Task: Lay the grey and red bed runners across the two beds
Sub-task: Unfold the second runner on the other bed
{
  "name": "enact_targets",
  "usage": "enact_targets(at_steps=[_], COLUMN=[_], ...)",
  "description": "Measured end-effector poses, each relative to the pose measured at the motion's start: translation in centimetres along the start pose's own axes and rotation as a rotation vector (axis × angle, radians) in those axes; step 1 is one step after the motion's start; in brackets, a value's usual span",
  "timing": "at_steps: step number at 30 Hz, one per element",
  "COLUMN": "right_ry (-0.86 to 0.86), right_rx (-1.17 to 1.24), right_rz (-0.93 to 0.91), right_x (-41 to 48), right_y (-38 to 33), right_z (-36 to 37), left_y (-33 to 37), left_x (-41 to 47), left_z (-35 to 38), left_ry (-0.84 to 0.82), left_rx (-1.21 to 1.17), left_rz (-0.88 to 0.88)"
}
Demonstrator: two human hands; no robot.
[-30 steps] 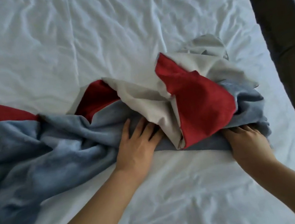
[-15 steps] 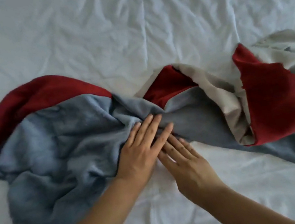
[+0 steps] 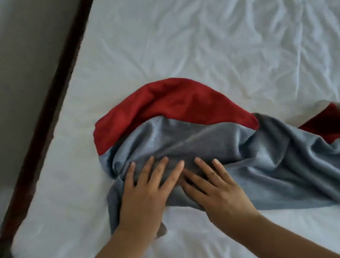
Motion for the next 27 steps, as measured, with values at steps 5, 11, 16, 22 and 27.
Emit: enact_targets(at_steps=[5, 11, 16, 22, 27], right_ry=[0.001, 0.034, -0.327, -0.326, 0.023], right_rx=[0.22, 0.58, 0.472, 0.551, 0.649], right_rz=[0.157, 0.189, 0.159, 0.041, 0.014], right_x=[7.7, 15.6, 13.0, 9.2, 7.1], right_y=[-5.1, -9.4, -11.3, -10.0, -5.7], right_z=[-1.7, -1.7, 5.2, 4.6, -2.2], left_y=[-13.7, -25.2, -22.0, -16.7, -8.8], left_x=[3.2, 2.9, -1.8, -2.0, 4.9], left_z=[-3.9, -5.8, 1.9, 4.2, -1.4], left_ry=[0.248, 0.534, 0.201, -0.083, 0.039], left_rx=[0.042, 0.11, 0.044, -0.078, -0.222], left_rz=[-0.071, -0.218, -0.176, 0.056, 0.328])
Point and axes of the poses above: each hand's wrist, its own x-axis towards the middle knuckle, its own z-axis out of the palm, y = z × x, the point moved 6 cm from there along x, towards the middle knuckle, and after that the axes turned 11 degrees about x, right-handed, at the moved point
